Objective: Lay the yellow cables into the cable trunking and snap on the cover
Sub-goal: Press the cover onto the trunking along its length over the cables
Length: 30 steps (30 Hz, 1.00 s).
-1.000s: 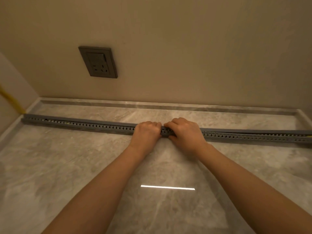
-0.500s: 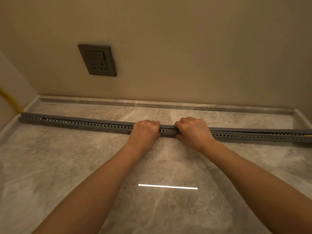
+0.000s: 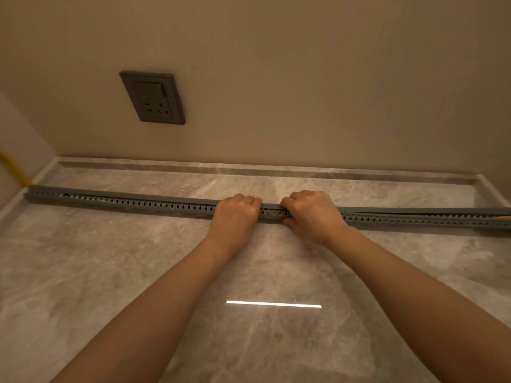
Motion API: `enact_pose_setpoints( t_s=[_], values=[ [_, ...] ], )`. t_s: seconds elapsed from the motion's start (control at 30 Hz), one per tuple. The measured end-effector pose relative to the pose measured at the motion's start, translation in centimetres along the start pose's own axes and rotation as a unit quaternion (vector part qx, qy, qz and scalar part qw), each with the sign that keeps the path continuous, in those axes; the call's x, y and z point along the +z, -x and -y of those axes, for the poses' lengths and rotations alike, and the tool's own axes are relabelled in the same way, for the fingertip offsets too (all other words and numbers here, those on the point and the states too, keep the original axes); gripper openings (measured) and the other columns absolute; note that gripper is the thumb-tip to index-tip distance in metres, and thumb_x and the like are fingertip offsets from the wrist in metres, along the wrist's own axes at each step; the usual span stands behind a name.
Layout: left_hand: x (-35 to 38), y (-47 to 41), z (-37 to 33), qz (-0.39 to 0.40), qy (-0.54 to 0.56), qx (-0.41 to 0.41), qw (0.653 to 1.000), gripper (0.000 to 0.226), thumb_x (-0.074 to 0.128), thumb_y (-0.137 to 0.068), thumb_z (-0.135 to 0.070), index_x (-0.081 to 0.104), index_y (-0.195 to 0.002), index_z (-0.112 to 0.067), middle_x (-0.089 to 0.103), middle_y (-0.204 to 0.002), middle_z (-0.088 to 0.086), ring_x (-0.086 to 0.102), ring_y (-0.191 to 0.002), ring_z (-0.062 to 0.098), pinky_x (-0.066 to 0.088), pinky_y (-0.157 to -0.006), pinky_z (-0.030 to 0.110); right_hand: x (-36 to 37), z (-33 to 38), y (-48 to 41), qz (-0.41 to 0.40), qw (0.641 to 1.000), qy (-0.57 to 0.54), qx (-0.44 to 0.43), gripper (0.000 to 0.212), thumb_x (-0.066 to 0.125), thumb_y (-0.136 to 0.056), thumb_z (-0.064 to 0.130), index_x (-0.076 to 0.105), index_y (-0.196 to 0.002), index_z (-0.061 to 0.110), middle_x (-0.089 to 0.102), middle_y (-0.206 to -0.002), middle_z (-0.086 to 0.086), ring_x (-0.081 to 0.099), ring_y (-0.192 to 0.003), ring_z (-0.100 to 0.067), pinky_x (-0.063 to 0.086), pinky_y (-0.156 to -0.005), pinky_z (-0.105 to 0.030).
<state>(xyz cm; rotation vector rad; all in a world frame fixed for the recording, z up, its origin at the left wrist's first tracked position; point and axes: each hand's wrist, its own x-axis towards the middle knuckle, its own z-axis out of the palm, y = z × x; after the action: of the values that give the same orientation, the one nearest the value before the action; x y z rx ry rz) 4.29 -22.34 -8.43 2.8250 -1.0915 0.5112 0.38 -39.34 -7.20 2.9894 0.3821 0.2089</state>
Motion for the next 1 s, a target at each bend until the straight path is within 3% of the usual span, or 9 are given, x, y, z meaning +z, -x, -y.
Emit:
enact_pose_setpoints(
  t_s=[0.07,0.17,0.3,0.37,0.43,0.5,0.63,0.87,1.0],
  values=[
    [0.1,-0.2,-0.6,-0.002,0.011,0.009,1.0,0.012,0.068,-0.076,-0.008,0.067,-0.088,-0.007,0.07,-0.08,0.006,0.064,-0.071,0.024,0.048,-0.058,0.032,0.1,-0.1,0.1,-0.003,1.0,-0.007,-0.001,0.027,0.052,-0.089,0.032,0.058,-0.109,0.015,0.063,-0.101,-0.003,0.058,-0.092,-0.022,0.039,-0.068,-0.031],
    [0.1,-0.8,-2.4,-0.011,0.009,0.015,1.0,0.009,0.074,-0.071,-0.01,0.067,-0.076,-0.01,0.069,-0.07,0.003,0.063,-0.062,0.02,0.047,-0.054,0.029,0.0,-0.1,0.2,-0.026,0.999,-0.027,-0.002,0.023,0.056,-0.087,0.028,0.061,-0.101,0.011,0.065,-0.093,-0.006,0.06,-0.085,-0.025,0.036,-0.063,-0.031],
    [0.6,-1.4,-3.7,-0.022,-0.018,0.01,1.0,0.014,0.079,-0.064,-0.015,0.066,-0.063,-0.015,0.063,-0.055,-0.003,0.059,-0.05,0.014,0.044,-0.047,0.023,-0.3,0.2,0.3,-0.079,0.995,-0.065,0.015,0.018,0.078,-0.063,0.011,0.062,-0.065,0.004,0.062,-0.057,-0.011,0.057,-0.05,-0.03,0.031,-0.049,-0.025],
    [0.7,-1.5,-3.6,-0.007,-0.048,0.017,0.999,0.015,0.08,-0.063,-0.021,0.065,-0.061,-0.019,0.062,-0.053,-0.006,0.058,-0.049,0.01,0.041,-0.044,0.022,-0.3,0.2,0.3,-0.085,0.993,-0.08,0.026,0.018,0.079,-0.059,0.01,0.062,-0.062,0.004,0.06,-0.053,-0.011,0.056,-0.047,-0.03,0.031,-0.048,-0.024],
    [0.6,-1.6,-3.4,0.002,-0.077,0.025,0.997,0.012,0.077,-0.067,-0.025,0.066,-0.065,-0.023,0.063,-0.055,-0.008,0.058,-0.051,0.007,0.039,-0.044,0.02,0.1,0.0,0.2,-0.091,0.991,-0.09,0.035,0.014,0.074,-0.066,0.014,0.064,-0.069,0.005,0.063,-0.06,-0.011,0.058,-0.054,-0.031,0.033,-0.049,-0.027],
    [0.7,-1.6,-3.2,0.018,-0.079,0.026,0.996,0.005,0.064,-0.082,-0.024,0.067,-0.081,-0.021,0.067,-0.07,-0.006,0.062,-0.065,0.01,0.04,-0.052,0.022,0.5,-0.1,0.3,-0.08,0.992,-0.089,0.05,0.015,0.065,-0.076,0.022,0.067,-0.082,0.009,0.066,-0.072,-0.008,0.06,-0.067,-0.028,0.037,-0.054,-0.03],
    [1.3,-1.9,-3.1,0.051,-0.052,0.021,0.997,0.02,0.041,-0.097,-0.021,0.055,-0.108,-0.013,0.066,-0.099,0.002,0.06,-0.091,0.019,0.04,-0.069,0.028,1.2,0.1,1.4,-0.128,0.977,-0.146,0.092,0.022,0.066,-0.079,0.029,0.068,-0.097,0.017,0.069,-0.085,-0.002,0.06,-0.082,-0.022,0.046,-0.061,-0.033],
    [1.2,-2.0,-3.2,0.061,-0.076,0.019,0.995,0.017,0.042,-0.096,-0.021,0.053,-0.106,-0.012,0.066,-0.101,0.003,0.06,-0.092,0.021,0.034,-0.064,0.029,1.7,-1.0,2.6,-0.111,0.972,-0.191,0.077,0.033,0.068,-0.079,0.015,0.064,-0.112,0.014,0.067,-0.101,-0.003,0.057,-0.095,-0.023,0.047,-0.073,-0.035],
    [1.2,-2.0,-3.3,0.059,-0.069,0.015,0.996,0.019,0.045,-0.095,-0.024,0.054,-0.106,-0.012,0.066,-0.1,0.004,0.06,-0.092,0.021,0.038,-0.065,0.03,1.4,-2.3,3.8,-0.101,0.974,-0.182,0.084,0.037,0.071,-0.077,0.013,0.063,-0.113,0.011,0.067,-0.102,-0.006,0.057,-0.097,-0.025,0.049,-0.076,-0.037]
  ],
)
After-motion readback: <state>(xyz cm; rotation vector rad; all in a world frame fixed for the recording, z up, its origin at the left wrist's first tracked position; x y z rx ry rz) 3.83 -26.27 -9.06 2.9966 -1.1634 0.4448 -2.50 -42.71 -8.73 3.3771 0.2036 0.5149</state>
